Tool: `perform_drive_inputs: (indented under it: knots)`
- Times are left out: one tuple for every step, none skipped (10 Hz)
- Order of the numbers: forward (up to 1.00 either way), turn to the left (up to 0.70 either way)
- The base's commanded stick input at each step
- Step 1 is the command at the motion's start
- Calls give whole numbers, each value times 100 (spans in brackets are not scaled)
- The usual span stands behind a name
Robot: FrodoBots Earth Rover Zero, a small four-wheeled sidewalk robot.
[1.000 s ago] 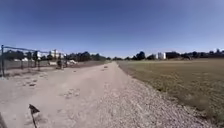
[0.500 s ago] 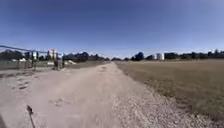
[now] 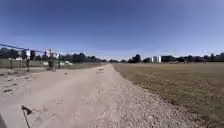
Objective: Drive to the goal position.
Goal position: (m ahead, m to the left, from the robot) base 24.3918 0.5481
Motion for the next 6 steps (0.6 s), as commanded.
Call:
perform_drive_inputs:
  knots:
    - [69,-7]
    - [69,2]
    - [69,3]
    - [69,3]
    - [69,3]
    - [69,3]
